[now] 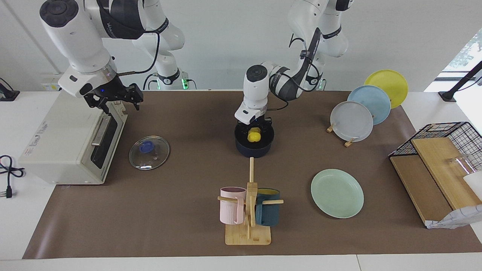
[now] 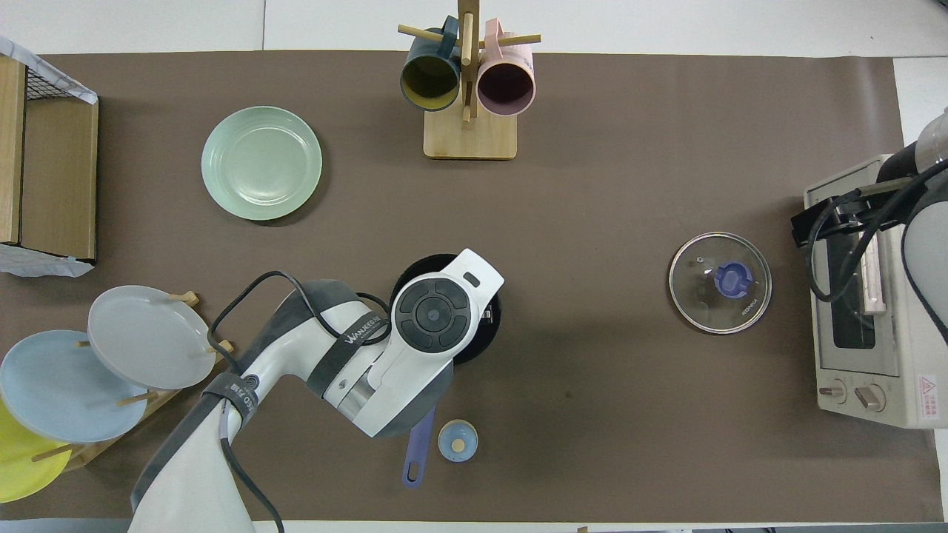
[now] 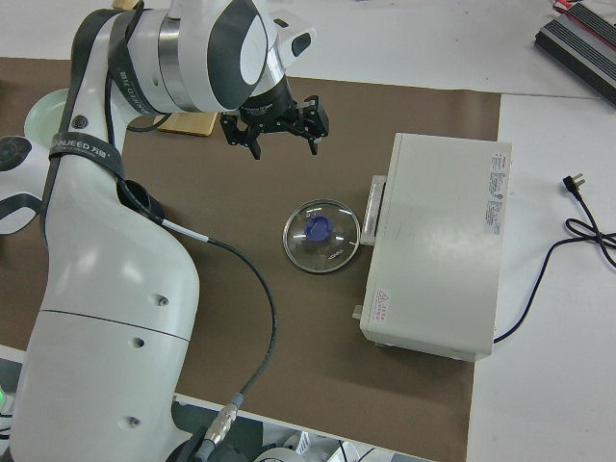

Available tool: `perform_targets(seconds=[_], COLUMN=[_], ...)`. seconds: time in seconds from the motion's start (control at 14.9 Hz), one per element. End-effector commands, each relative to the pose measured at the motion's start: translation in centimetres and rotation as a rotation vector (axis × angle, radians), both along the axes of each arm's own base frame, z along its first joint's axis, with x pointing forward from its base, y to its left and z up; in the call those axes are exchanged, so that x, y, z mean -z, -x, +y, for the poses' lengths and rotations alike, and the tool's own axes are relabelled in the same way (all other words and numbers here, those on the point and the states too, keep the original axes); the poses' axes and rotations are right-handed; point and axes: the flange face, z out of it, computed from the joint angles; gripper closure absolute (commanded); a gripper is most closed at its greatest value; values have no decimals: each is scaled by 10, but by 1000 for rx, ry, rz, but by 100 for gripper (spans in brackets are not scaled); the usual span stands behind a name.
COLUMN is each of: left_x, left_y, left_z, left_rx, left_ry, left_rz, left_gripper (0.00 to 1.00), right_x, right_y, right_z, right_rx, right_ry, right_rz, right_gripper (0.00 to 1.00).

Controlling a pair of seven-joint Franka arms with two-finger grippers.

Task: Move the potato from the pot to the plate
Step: 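Carry the yellow potato with the left gripper to the green plate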

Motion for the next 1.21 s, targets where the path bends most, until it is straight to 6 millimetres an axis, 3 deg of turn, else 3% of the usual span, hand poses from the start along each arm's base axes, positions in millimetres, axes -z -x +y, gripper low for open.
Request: perform_targets(seconds=[0.0, 0.2, 0.34, 0.6, 0.74, 0.87, 1.01, 1.14], left_x=[-60, -132, -175, -204, -198, -172, -134, -78], left_y=[-22, -66, -105, -196, -223, -245, -265, -281], left_z=[14, 43, 92, 199, 249, 286, 292, 294], left_rx=[-56, -97, -106, -114, -66, -26, -19, -30], left_ry=[12, 48, 92, 129, 144, 147, 143, 128], left_rz=[20, 39, 64, 63, 36, 26, -2, 31], left_gripper=[100, 100, 100, 100, 100, 100, 100, 100], right_x=[-4, -3, 0, -2, -2, -2, -1, -1], right_y=[9, 22, 27, 21, 22, 22, 21, 21], right_z=[0, 2, 4, -3, -6, -5, -11, -12], right_rx=[21, 26, 33, 39, 44, 43, 49, 51], right_ry=[-4, -2, 0, 8, 7, 4, 0, 0], right_rz=[-1, 13, 20, -8, -3, -3, -1, -4], right_gripper=[0, 0, 0, 0, 0, 0, 0, 0])
